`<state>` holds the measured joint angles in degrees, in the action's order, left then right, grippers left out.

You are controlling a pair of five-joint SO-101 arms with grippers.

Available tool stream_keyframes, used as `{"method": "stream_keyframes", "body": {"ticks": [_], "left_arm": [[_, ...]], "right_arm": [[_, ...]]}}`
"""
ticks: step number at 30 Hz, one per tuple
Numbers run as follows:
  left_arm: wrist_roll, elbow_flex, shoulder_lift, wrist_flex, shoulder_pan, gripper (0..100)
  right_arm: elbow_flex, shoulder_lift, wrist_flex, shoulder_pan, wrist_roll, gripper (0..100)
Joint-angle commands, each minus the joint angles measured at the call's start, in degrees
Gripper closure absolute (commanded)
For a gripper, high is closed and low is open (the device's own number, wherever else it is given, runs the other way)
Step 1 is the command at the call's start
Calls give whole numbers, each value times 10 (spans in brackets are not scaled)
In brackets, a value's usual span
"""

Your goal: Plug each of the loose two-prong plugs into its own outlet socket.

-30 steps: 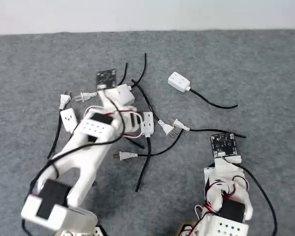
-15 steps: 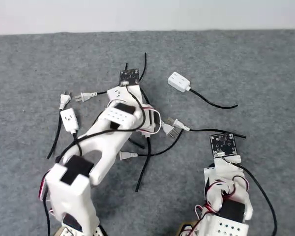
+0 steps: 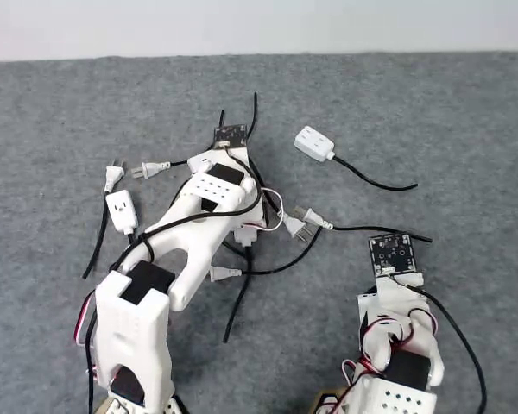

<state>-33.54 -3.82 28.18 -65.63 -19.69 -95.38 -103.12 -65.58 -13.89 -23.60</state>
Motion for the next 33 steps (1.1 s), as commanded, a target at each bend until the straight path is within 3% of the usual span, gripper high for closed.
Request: {"method": "stream_keyframes", "body": {"ticks": [1, 4, 6, 18, 26, 33], "left_arm": [[-4, 14, -5, -82, -11, 989], [-1, 6, -15, -143, -43, 989], [1, -24, -37, -138, -52, 989], [70, -381, -350, 174, -51, 987], [76, -320, -273, 132, -3, 979], [108, -208, -192, 126, -1, 900]], "right_arm": [[-3, -7, 26, -7, -7, 944], [-3, -7, 26, -7, -7, 944], [-4, -7, 25, -7, -7, 944], [-5, -7, 26, -7, -7, 944], [-5, -7, 24, -7, -7, 944], [-5, -7, 24, -7, -7, 944]]}}
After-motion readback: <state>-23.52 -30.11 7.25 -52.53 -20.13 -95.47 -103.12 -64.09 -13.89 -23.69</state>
